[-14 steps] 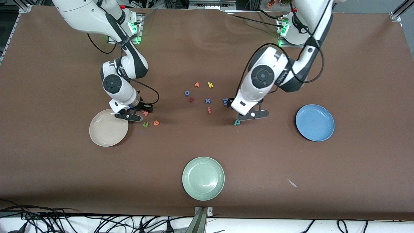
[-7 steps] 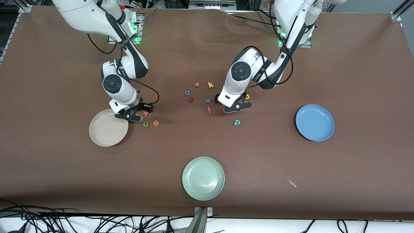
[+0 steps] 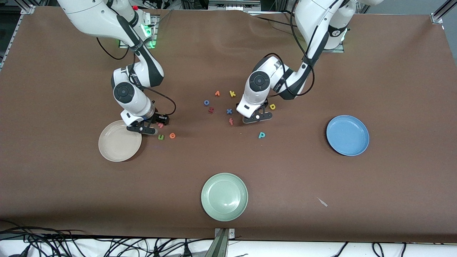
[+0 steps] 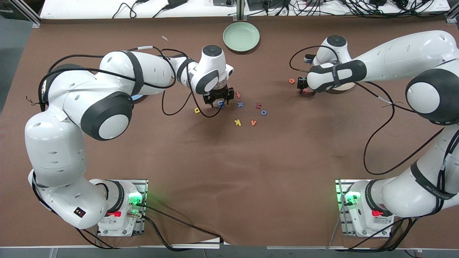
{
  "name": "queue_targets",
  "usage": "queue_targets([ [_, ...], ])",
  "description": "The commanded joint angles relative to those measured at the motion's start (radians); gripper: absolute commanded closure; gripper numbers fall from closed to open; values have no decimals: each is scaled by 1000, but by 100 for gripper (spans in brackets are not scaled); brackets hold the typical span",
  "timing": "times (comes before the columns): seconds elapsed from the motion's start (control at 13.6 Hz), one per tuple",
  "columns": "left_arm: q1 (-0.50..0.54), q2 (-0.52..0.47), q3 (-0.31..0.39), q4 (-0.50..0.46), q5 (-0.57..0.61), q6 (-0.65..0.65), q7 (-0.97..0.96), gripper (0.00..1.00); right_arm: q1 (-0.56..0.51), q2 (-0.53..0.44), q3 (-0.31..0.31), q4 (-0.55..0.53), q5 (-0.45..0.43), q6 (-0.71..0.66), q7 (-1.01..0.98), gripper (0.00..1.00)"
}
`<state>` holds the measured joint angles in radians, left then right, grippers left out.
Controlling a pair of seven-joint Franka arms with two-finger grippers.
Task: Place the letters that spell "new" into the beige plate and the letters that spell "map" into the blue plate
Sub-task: 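Lift the pink m toward the white plate while the left gripper grasps the blue E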
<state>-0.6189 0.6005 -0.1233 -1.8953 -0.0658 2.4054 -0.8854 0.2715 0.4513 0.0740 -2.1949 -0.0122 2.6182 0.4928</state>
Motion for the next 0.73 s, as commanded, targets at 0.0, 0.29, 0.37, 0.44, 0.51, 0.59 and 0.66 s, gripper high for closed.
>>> queue_targets([
  [0.0,-25,27,13,19,-11,14,11,34,5,12,-3,14,-20,8,16,33],
  [0.29,-24,35,13,28,-9,12,13,57,5,18,-3,14,-25,8,19,46],
  [0.37,-25,39,13,32,-11,12,13,62,5,18,-3,14,-26,8,20,47],
  [0.44,-25,42,13,32,-9,14,13,66,5,18,-3,14,-26,8,18,49],
  [0.51,-25,42,13,32,-9,14,17,71,5,18,-3,12,-26,8,18,52],
  [0.59,-25,42,13,32,-9,12,35,75,5,17,-3,12,-26,8,18,55],
  [0.66,-24,41,13,32,-11,9,52,80,5,17,-3,12,-26,8,18,58],
])
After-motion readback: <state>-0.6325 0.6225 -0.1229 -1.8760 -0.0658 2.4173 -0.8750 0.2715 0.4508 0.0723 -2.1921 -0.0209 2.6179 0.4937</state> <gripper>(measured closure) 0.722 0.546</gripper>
